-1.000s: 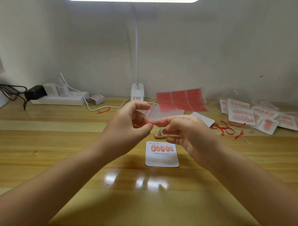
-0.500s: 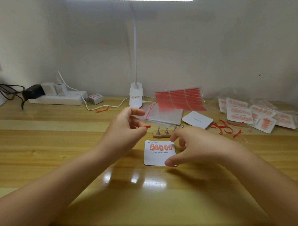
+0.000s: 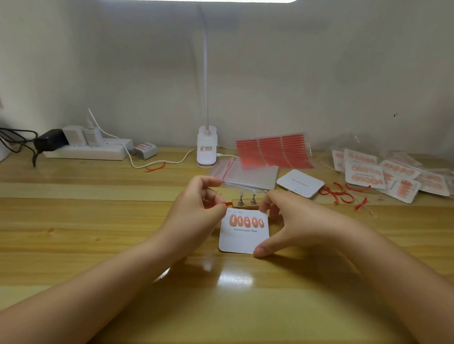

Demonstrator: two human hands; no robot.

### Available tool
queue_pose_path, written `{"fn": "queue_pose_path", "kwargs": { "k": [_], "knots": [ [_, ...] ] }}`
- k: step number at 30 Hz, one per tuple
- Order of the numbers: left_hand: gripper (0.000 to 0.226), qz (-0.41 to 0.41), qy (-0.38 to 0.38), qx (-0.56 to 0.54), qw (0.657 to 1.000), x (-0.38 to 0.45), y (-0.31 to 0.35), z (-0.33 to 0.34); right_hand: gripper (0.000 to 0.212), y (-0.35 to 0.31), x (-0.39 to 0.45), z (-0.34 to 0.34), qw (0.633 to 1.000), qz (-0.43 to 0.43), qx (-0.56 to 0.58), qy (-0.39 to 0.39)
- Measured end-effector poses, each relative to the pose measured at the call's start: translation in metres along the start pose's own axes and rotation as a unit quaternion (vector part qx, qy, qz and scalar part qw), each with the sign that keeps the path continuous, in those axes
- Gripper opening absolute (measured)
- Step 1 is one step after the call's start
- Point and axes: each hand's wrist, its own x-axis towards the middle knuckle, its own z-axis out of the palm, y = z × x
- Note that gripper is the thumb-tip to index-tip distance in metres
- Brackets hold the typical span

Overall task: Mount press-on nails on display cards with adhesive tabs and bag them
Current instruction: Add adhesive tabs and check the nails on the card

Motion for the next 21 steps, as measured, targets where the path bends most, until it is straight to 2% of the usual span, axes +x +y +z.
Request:
{"fn": "queue_pose_path", "kwargs": {
  "k": [5,8,11,12,14,16,21],
  "knots": [
    [0.039,-0.017,-0.037,-0.061,0.997,0.002,0.002,-0.002,0.076,0.0,0.003,0.006,0.997,-0.018,0.062,0.043],
    [0.036,0.013,-0.024,-0.077,0.997,0.002,0.006,-0.004,0.077,-0.004,0.003,0.008,0.99,-0.037,0.107,0.084],
    [0.034,0.059,0.017,-0.135,0.989,0.003,0.015,-0.012,0.081,-0.01,0.001,0.006,0.952,-0.041,0.276,0.126],
    [0.034,0.079,0.027,-0.148,0.986,0.003,0.019,-0.016,0.074,-0.013,0.0,0.004,0.926,-0.037,0.356,0.119],
    [0.034,0.128,0.032,-0.149,0.98,0.002,0.028,-0.023,0.044,-0.021,-0.004,-0.002,0.874,-0.04,0.476,0.081],
    [0.033,0.174,0.027,-0.141,0.974,-0.001,0.037,-0.028,0.023,-0.028,-0.011,-0.006,0.855,-0.071,0.51,0.06],
    [0.032,0.252,0.042,-0.129,0.958,-0.006,0.054,-0.037,0.019,-0.043,-0.023,-0.01,0.837,-0.124,0.524,0.095]
  ]
}}
